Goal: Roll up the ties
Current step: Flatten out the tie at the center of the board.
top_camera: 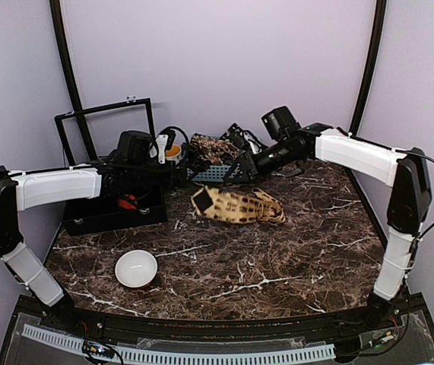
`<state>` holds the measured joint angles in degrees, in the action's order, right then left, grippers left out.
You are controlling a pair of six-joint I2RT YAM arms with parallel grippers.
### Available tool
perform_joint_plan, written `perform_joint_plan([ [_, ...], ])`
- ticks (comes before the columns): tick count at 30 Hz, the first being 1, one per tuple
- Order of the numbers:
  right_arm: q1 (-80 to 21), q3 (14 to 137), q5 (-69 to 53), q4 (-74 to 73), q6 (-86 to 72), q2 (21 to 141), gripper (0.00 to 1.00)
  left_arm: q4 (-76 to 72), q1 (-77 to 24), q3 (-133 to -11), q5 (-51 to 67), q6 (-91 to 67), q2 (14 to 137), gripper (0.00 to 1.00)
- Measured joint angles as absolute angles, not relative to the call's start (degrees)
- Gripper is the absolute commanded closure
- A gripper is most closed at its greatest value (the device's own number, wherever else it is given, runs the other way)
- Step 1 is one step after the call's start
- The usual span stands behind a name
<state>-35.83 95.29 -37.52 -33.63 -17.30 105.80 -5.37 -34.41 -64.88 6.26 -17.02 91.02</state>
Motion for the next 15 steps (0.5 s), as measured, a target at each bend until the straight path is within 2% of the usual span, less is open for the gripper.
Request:
perform_joint_plan([
  [1,-36.0,95.2,-36.0,-35.4,-16.3,107.6,0.3,-4.8,-34.4,-64.9,5.8,-17.0,91.0,0.07],
  [3,-36.0,94.6,-32.7,-37.9,-14.9,110.1,0.28,-3.7,-34.4,-64.9,4.8,-17.0,91.0,0.07],
  [10,-38.7,92.1,-27.5,-40.3,-10.9,108.4,0.4,-1.4,-34.0,-64.7,2.2,-17.2,89.7,0.07],
  [15,-47.8,93.1,-25.4,-41.5,-4.4,109.1,0.39,-0.8,-33.3,-64.7,1.6,-18.0,88.5,0.06],
])
